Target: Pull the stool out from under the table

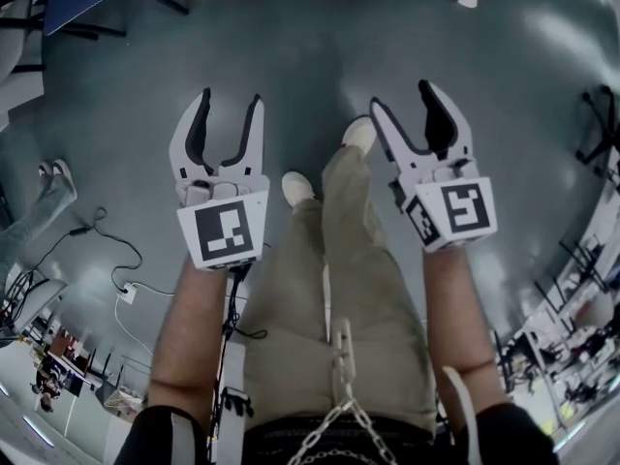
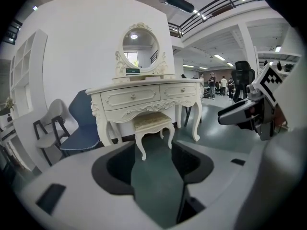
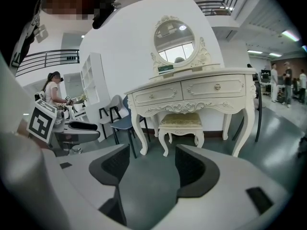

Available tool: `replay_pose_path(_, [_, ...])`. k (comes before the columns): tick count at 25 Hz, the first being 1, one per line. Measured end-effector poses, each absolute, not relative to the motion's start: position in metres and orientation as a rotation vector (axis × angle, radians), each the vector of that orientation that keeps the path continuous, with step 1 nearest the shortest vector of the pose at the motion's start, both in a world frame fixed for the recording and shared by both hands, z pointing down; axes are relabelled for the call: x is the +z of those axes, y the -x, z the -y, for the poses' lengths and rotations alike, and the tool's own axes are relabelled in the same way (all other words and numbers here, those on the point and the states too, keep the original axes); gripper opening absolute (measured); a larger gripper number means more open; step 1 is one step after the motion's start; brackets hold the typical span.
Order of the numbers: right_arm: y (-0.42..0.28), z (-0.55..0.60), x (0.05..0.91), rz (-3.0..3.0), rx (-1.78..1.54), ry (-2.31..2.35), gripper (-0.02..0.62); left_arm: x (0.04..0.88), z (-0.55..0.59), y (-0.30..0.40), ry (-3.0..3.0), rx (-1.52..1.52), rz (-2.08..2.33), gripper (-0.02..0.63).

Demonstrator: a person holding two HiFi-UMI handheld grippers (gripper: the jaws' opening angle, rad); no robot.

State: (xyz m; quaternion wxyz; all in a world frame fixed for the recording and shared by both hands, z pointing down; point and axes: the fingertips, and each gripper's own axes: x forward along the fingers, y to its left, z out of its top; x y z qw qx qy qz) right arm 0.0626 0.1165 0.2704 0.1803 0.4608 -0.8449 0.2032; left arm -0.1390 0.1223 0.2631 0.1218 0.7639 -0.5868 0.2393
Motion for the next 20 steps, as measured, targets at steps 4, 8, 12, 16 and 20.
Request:
replay_pose_path(4, [-0.064, -0.093, 0.266, 2.4, 0.58, -1.276, 0.273, 0.259, -0.101, 0.139, -2.215, 0.708, 1.735, 0.222])
replay_pose_path(8, [-0.065, -0.064, 0.262, 2.421, 0.564, -1.219, 0.273, 0.254, -0.073, 0.141, -2.175, 0.701, 1.783, 0.221])
replay_pose_path(12, [-0.075, -0.036, 0.258, 2.429, 0.557, -1.188, 0.273, 0.249, -0.049, 0.14, -2.132, 0.693, 1.829, 0.222])
replay_pose_path(16, [-0.086, -0.014, 0.254, 2.439, 0.543, -1.149, 0.273, 0.248, -0.03, 0.136, -2.113, 0.715, 1.849, 0.221])
replay_pose_path(20, [-0.098, 0.009, 0.263, 2.439, 0.525, -1.115, 0.273, 0.249, -0.011, 0.134, -2.104, 0.729, 1.87, 0.222])
